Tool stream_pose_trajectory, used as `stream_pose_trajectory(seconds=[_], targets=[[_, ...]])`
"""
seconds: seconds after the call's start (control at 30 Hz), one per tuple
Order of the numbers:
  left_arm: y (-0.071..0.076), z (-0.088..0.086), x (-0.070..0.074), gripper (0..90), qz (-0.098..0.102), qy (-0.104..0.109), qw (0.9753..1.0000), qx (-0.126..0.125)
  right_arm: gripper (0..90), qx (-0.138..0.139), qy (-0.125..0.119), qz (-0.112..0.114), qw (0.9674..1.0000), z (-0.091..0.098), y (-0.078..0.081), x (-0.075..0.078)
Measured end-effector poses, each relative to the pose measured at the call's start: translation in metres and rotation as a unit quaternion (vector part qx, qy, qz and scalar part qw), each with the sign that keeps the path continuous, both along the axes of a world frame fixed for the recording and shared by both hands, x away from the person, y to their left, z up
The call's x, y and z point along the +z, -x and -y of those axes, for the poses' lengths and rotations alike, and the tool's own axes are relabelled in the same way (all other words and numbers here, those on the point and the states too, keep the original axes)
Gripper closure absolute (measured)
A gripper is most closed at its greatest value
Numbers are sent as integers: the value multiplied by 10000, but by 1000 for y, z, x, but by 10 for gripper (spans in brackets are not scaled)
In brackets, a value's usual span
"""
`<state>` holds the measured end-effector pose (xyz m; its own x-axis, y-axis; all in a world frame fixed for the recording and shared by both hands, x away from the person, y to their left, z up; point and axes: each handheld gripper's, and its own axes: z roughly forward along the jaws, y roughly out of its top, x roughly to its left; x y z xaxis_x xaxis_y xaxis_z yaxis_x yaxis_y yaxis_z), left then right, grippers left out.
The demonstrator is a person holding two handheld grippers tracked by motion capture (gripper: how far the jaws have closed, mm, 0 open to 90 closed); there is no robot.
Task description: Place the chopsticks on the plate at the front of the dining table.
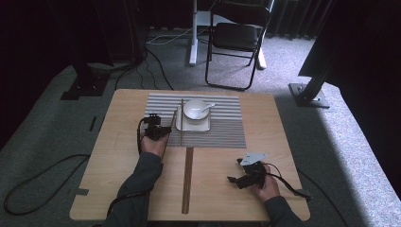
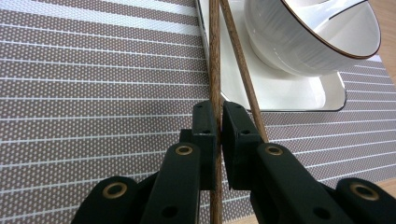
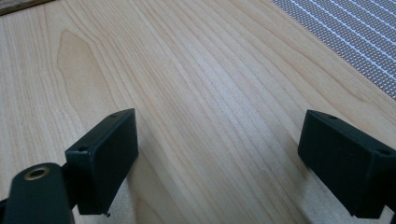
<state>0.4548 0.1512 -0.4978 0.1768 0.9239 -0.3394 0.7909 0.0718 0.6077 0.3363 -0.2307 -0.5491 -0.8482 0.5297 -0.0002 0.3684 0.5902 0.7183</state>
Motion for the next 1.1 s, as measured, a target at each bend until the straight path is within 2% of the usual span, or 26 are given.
stream_pose_trajectory(seconds=[0.47, 1.1], targets=[[-9, 1, -7, 844, -139, -40, 9999, 76, 116, -1, -1, 0, 10000, 0, 0, 0], [-14, 3, -5, 844, -126, -22, 9999, 84, 116, 0, 0, 1, 10000, 0, 0, 0]])
